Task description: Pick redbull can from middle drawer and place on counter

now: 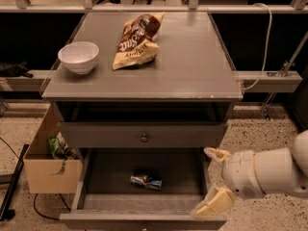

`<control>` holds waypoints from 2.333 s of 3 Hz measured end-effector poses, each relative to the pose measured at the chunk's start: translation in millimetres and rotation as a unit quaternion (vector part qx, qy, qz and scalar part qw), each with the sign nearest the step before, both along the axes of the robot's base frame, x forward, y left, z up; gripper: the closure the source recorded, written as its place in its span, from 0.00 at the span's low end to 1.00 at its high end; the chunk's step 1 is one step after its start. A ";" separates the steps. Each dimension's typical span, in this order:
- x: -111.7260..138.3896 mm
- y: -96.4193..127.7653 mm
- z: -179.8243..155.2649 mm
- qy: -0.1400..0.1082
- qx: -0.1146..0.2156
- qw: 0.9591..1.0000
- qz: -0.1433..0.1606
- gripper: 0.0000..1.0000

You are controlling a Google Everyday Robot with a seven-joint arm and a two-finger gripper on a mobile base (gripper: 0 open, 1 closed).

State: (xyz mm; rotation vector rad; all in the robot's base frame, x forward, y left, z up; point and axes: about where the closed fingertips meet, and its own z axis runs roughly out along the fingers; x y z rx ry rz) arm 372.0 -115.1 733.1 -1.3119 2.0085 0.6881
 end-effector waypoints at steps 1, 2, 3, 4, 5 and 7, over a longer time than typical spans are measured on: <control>4.4 0.9 -44.9 0.008 -0.002 1.000 -0.026 0.00; 19.3 -1.5 -84.2 0.008 -0.017 0.998 -0.054 0.00; 45.7 1.2 -114.0 -0.006 -0.036 0.997 -0.068 0.00; 73.8 7.3 -137.4 -0.021 -0.055 0.996 -0.073 0.00; 73.7 8.3 -138.0 -0.025 -0.054 0.995 -0.075 0.00; 80.2 56.0 -222.8 0.036 -0.034 0.997 -0.064 0.00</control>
Offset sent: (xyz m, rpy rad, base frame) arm 0.0399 -0.0083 -0.1329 -0.0746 0.0115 -0.1876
